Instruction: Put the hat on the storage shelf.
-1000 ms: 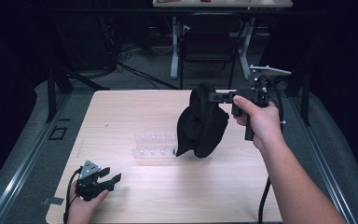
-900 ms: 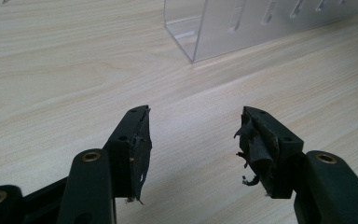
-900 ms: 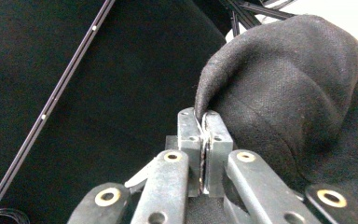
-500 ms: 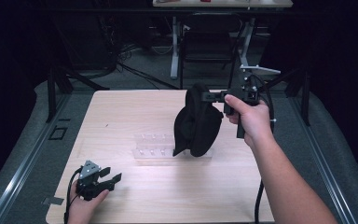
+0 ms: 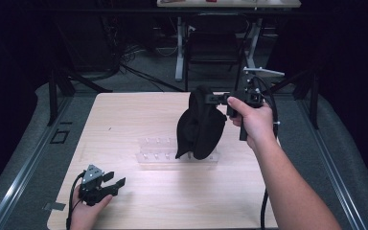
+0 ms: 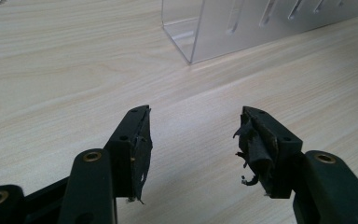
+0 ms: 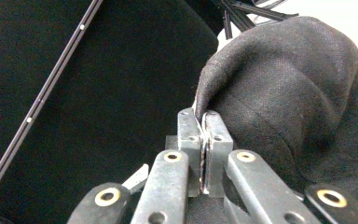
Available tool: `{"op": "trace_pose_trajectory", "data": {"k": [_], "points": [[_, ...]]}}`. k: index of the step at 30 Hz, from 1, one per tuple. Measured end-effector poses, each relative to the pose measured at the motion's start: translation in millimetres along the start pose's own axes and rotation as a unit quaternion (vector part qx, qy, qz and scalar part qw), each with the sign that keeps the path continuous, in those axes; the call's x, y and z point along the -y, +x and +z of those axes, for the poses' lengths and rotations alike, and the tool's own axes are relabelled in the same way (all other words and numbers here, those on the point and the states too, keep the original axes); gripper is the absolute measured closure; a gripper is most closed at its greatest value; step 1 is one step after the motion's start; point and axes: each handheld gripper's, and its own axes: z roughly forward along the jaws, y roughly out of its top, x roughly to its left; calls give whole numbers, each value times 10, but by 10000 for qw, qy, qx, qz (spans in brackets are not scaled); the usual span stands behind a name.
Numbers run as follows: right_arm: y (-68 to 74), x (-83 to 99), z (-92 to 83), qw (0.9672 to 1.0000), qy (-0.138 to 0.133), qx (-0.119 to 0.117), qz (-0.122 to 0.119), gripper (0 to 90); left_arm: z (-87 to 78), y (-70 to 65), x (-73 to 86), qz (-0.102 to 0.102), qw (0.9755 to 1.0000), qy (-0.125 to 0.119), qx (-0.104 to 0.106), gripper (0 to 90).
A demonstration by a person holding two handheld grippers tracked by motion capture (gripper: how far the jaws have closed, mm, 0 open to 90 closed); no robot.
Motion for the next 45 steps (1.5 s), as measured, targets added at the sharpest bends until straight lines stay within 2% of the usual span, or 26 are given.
{"op": "trace_pose_trajectory", "data": {"k": [13, 18, 22, 28, 29, 30, 31, 32, 36, 38, 39, 45], "points": [[49, 31, 136, 9999, 31, -139, -22, 885, 10, -59, -38, 84, 9999, -28, 103, 479], [67, 55, 204, 9997, 74, -252, 2, 885, -22, -109, -107, 109, 9995, -158, 249, 502], [66, 64, 238, 9994, 83, -318, 52, 884, -43, -208, -211, 106, 9984, -286, 471, 511], [66, 74, 262, 9993, 106, -360, 56, 884, 9, -427, -465, 521, 9956, -418, 664, 524], [66, 74, 262, 9993, 106, -360, 56, 884, 9, -427, -465, 521, 9956, -418, 664, 524], [73, 77, 278, 9992, 87, -377, 78, 883, 44, -492, -549, 578, 9947, -463, 719, 524], [74, 79, 281, 9992, 88, -381, 75, 883, 44, -492, -549, 578, 9947, -463, 719, 527], [74, 79, 282, 9992, 98, -382, 71, 883, 76, -558, -627, 650, 9937, -483, 773, 527], [80, 82, 299, 9991, 94, -402, 77, 883, 133, -676, -761, 759, 9918, -532, 876, 536], [79, 85, 305, 9990, 107, -420, 70, 883, 145, -708, -792, 781, 9916, -521, 889, 537], [80, 86, 307, 9990, 105, -422, 67, 883, 168, -767, -849, 854, 9907, -540, 914, 537], [84, 86, 306, 9991, 88, -409, 63, 882, 232, -926, -981, 1063, 9886, -506, 943, 538]]}}
